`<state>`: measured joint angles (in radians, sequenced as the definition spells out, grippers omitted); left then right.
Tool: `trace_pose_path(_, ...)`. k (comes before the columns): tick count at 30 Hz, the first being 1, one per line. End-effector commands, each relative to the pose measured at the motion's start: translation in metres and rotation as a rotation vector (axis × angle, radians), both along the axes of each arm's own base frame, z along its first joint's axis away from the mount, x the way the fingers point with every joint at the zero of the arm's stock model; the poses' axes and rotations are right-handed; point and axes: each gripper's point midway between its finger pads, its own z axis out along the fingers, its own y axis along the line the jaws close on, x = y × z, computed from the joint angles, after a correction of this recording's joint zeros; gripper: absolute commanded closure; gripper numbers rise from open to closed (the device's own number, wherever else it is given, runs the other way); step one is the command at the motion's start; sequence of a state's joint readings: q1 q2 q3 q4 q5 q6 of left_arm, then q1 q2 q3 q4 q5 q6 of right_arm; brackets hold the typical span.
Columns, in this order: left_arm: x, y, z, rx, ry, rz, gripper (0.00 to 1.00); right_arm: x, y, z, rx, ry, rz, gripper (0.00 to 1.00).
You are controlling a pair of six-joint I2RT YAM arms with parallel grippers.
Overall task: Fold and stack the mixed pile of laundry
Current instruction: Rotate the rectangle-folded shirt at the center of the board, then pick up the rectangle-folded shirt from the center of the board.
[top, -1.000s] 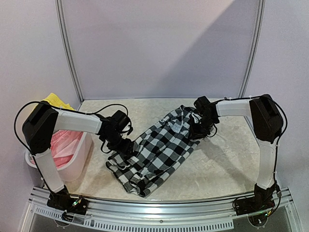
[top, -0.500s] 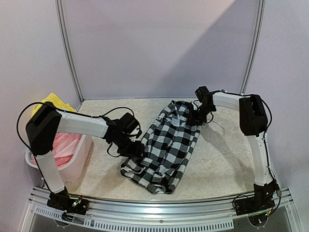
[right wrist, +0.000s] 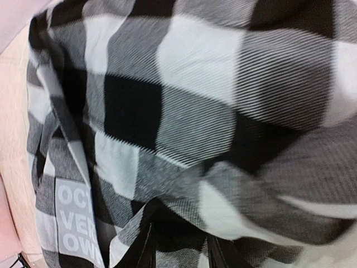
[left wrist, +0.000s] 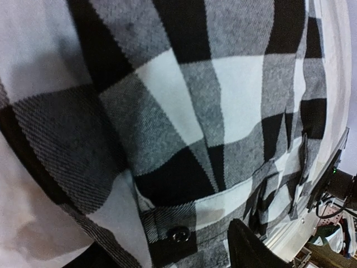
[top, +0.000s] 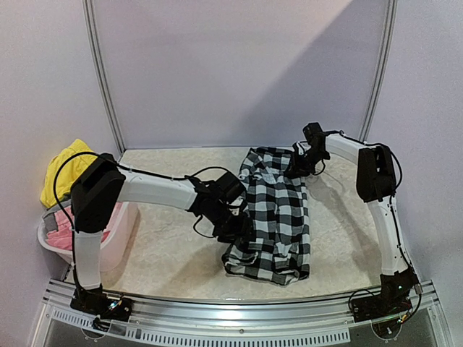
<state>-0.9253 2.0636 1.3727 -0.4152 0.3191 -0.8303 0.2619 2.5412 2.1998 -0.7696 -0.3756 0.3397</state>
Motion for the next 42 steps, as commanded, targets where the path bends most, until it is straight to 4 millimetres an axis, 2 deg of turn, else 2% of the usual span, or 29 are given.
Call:
trace_pose_path(1,-0.033,-0.005,-0.012,0.049,0.115,0.066,0.39,0.021,-0.007,0.01,0.028,-0.067,-0.026,0.66)
trace_pose_path(4,-0.036,0.007,-0.003,0.103,0.087,0.109,0.39,0.024,-0.005,0.026,0.046,-0.095,-0.019,0.63)
trace_pose_path(7,-0.032,0.023,0.017,0.154,0.007,0.13,0.38,0.02,-0.006,0.045,0.056,-0.1,-0.022,0.59)
trace_pose_path(9,-0.031,0.03,0.028,0.165,-0.036,0.129,0.37,0.013,-0.005,0.055,0.069,-0.097,-0.023,0.56)
trace_pose_path(10,-0.031,0.034,0.031,0.17,-0.046,0.126,0.37,0.008,-0.006,0.067,0.071,-0.107,-0.026,0.55)
trace_pose_path(12,-0.036,0.04,0.033,0.182,-0.05,0.104,0.37,-0.003,-0.01,0.079,0.065,-0.108,-0.036,0.52)
trace_pose_path(13,-0.039,0.043,0.032,0.19,-0.051,0.088,0.38,-0.009,-0.013,0.093,0.065,-0.125,-0.04,0.51)
trace_pose_path(15,-0.045,0.045,0.032,0.185,-0.057,0.049,0.38,-0.027,-0.019,0.101,0.053,-0.117,-0.053,0.47)
trace_pose_path(16,-0.048,0.044,0.033,0.172,-0.065,0.017,0.38,-0.037,-0.021,0.1,0.049,-0.1,-0.061,0.46)
trace_pose_path(17,-0.051,0.043,0.034,0.158,-0.07,-0.009,0.38,-0.05,-0.024,0.109,0.048,-0.1,-0.066,0.4)
trace_pose_path(18,-0.055,0.041,0.034,0.141,-0.07,-0.041,0.38,-0.064,-0.025,0.106,0.041,-0.071,-0.079,0.36)
trace_pose_path(19,-0.058,0.04,0.034,0.131,-0.068,-0.067,0.38,-0.079,-0.026,0.109,0.038,-0.056,-0.081,0.35)
trace_pose_path(20,-0.061,0.039,0.035,0.119,-0.069,-0.095,0.39,-0.101,-0.029,0.096,0.016,0.004,-0.089,0.35)
trace_pose_path(22,-0.066,0.036,0.04,0.09,-0.078,-0.154,0.39,-0.134,-0.031,0.102,0.014,0.037,-0.102,0.34)
trace_pose_path(23,-0.068,0.034,0.043,0.073,-0.083,-0.178,0.39,-0.153,-0.03,0.095,0.01,0.073,-0.111,0.34)
trace_pose_path(24,-0.069,0.034,0.044,0.062,-0.084,-0.196,0.39,-0.169,-0.031,0.101,0.016,0.079,-0.118,0.34)
trace_pose_path(25,-0.071,0.034,0.045,0.054,-0.083,-0.215,0.39,-0.187,-0.032,0.095,0.014,0.12,-0.137,0.34)
trace_pose_path(29,-0.078,0.029,0.046,-0.001,-0.068,-0.281,0.4,-0.253,-0.037,0.097,0.014,0.192,-0.168,0.33)
trace_pose_path(33,-0.082,0.027,0.045,-0.011,-0.049,-0.339,0.42,-0.316,-0.049,0.082,0.032,0.281,-0.204,0.34)
trace_pose_path(34,-0.083,0.028,0.045,-0.009,-0.047,-0.345,0.42,-0.329,-0.05,0.084,0.055,0.279,-0.21,0.35)
trace_pose_path(38,-0.081,0.032,0.042,0.019,-0.046,-0.344,0.42,-0.368,-0.056,0.066,0.116,0.306,-0.218,0.39)
trace_pose_path(42,-0.082,0.033,0.035,0.027,-0.018,-0.307,0.42,-0.385,-0.052,0.053,0.15,0.311,-0.18,0.41)
